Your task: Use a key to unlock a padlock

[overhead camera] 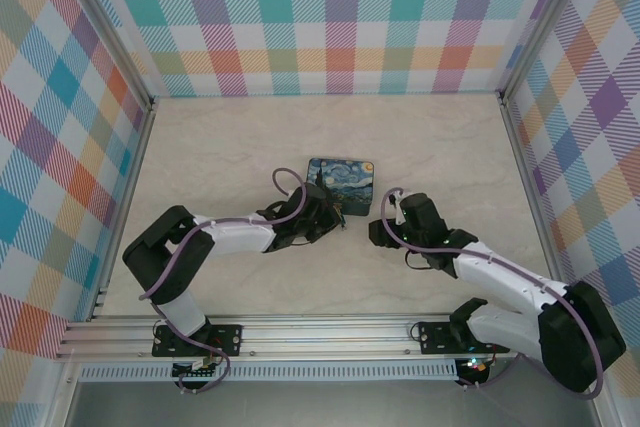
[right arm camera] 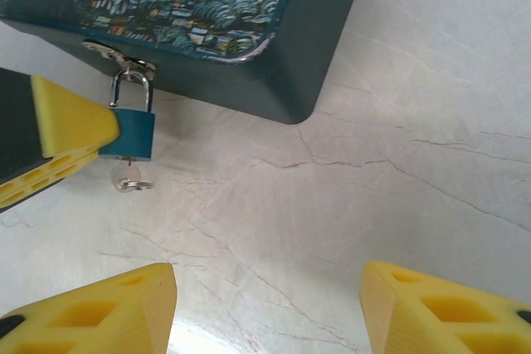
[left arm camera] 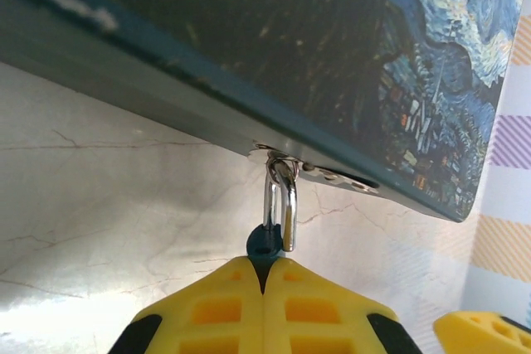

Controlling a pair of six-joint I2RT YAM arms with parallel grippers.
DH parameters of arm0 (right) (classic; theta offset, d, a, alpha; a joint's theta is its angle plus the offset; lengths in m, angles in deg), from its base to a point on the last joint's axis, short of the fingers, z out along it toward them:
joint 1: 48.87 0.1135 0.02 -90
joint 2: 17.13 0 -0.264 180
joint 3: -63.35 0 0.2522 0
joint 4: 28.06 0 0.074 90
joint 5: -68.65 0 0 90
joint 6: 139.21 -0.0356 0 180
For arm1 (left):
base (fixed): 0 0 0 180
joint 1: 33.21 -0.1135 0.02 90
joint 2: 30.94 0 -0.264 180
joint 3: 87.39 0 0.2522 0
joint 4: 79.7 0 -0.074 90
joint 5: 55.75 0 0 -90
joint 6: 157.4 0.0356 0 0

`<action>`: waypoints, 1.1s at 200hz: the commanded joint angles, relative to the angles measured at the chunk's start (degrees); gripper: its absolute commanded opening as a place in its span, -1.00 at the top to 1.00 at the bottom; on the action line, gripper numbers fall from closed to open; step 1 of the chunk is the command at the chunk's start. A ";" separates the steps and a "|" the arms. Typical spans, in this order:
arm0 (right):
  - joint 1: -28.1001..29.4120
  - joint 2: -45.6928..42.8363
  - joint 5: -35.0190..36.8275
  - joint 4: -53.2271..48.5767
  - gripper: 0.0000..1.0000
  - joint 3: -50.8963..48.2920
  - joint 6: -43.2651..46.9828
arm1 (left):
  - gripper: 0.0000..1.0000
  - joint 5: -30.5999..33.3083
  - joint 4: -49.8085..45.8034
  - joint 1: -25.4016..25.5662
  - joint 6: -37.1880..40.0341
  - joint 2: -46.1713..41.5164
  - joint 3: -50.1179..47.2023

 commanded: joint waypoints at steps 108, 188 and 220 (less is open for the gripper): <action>-8.70 5.33 -6.01 14.19 -0.72 -3.91 -9.16 | 1.00 17.68 -31.26 6.75 16.55 7.96 17.69; -9.28 6.78 -6.70 13.57 -0.78 -3.56 -7.32 | 0.49 13.49 -25.99 7.23 16.36 9.05 19.36; -9.36 6.93 -7.06 12.66 -0.81 -3.38 -6.57 | 0.35 10.67 -22.56 6.62 15.01 7.66 18.40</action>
